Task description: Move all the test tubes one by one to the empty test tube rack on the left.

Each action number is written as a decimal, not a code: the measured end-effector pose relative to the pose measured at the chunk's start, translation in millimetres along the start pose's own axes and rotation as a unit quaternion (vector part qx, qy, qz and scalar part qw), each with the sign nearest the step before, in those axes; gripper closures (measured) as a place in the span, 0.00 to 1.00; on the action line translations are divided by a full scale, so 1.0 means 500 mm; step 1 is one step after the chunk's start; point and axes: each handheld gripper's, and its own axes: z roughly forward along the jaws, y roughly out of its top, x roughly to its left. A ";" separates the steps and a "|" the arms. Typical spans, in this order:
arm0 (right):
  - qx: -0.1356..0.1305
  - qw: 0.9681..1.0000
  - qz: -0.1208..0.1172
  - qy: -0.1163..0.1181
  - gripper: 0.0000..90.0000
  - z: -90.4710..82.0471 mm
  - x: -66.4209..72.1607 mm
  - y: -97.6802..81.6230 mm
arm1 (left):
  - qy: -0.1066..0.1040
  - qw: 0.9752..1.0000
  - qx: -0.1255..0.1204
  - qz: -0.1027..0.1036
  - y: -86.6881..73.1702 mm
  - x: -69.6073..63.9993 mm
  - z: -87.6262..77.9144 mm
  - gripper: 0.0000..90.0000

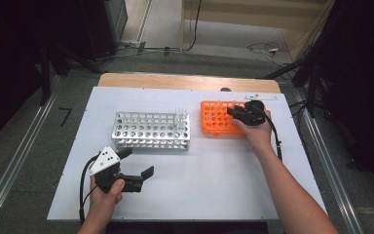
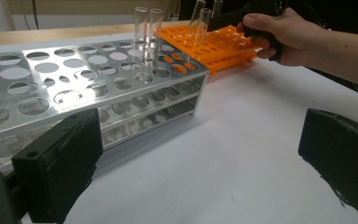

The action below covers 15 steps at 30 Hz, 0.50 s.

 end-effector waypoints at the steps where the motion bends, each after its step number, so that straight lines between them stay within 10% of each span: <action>1: 0.002 1.000 0.000 -0.009 0.71 0.002 0.002 0.000 | 0.000 1.000 0.001 -0.001 0.000 0.000 0.000 0.00; 8: 0.005 0.999 -0.005 -0.041 0.82 0.008 0.007 -0.007 | 0.000 1.000 0.004 0.000 0.000 -0.003 0.002 0.00; 15: -0.018 1.000 0.004 -0.018 0.82 -0.009 0.000 -0.001 | -0.001 1.000 0.004 0.001 0.000 -0.005 0.003 0.00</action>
